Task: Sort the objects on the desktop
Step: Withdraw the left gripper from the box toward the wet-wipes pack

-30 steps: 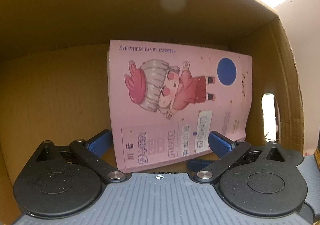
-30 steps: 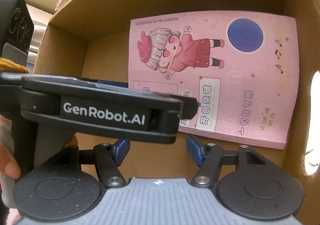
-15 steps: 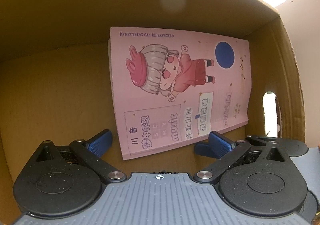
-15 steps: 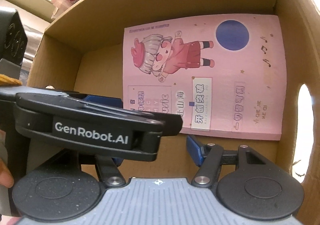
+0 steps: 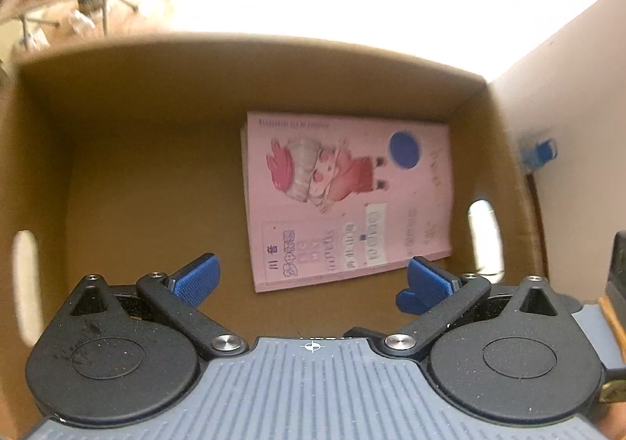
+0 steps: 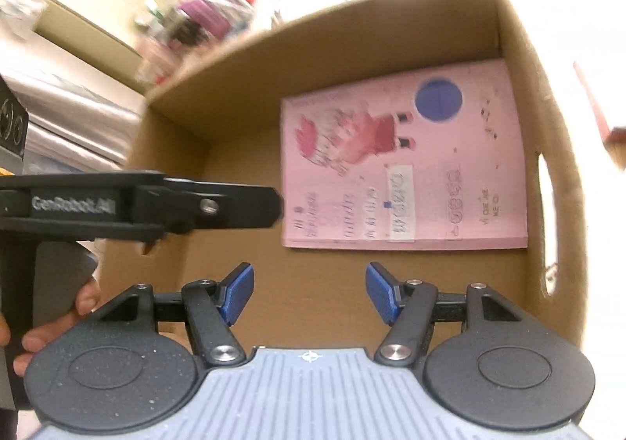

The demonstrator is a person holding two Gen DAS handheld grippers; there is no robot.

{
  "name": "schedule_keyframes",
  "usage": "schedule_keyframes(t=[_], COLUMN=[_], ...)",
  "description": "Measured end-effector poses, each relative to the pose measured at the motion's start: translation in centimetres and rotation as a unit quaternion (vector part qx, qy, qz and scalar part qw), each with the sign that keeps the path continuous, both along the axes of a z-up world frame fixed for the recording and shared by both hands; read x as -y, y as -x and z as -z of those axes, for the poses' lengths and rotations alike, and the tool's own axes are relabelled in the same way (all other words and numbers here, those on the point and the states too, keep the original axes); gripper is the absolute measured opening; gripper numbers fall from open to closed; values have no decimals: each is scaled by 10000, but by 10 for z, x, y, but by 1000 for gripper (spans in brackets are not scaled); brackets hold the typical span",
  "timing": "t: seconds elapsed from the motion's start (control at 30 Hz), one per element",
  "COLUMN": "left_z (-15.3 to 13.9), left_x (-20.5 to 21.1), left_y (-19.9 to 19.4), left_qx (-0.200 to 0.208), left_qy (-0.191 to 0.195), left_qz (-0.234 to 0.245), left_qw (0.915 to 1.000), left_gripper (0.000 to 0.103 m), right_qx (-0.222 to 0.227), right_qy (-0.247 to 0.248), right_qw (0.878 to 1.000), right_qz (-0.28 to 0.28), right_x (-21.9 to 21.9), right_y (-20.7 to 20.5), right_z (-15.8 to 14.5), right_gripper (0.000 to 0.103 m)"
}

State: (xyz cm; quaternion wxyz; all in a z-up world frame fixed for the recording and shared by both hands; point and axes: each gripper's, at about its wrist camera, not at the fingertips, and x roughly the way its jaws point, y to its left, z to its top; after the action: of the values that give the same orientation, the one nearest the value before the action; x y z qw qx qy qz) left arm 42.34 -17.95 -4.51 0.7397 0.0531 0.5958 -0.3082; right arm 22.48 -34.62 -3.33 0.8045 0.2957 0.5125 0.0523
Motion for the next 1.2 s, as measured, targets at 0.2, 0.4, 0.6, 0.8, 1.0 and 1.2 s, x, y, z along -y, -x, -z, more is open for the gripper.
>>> schedule_keyframes(t=[0.2,0.4,0.6,0.8,1.0,1.2], left_z=[-115,-203,-208,-168,-154,-140], left_x=[-28,-86,-145,-176,-171,-183], left_y=[48,122,215,285,331,346], left_qx=[819,1889,2470,2494,2876,3027], left_qy=[457,863,1123,982,288,10], left_qz=[-170,-456,-1093,-2036,-2301,-2359], left_qw=[9954,9771,9563,9417,9292,9234], left_gripper=[102,103,103,103,103,103], right_qx=[1117,2067,2520,2377,2270,2441], right_qy=[266,756,1435,1953,2291,2736], right_qw=[9934,9748,9568,9515,9463,9304], right_qz=[-64,-368,-192,86,221,32], right_x=[-25,-48,-51,-55,-60,-89], right_y=[25,97,174,201,210,220], right_z=[-24,-67,-95,-85,-84,-86], right_gripper=[68,69,76,86,96,103])
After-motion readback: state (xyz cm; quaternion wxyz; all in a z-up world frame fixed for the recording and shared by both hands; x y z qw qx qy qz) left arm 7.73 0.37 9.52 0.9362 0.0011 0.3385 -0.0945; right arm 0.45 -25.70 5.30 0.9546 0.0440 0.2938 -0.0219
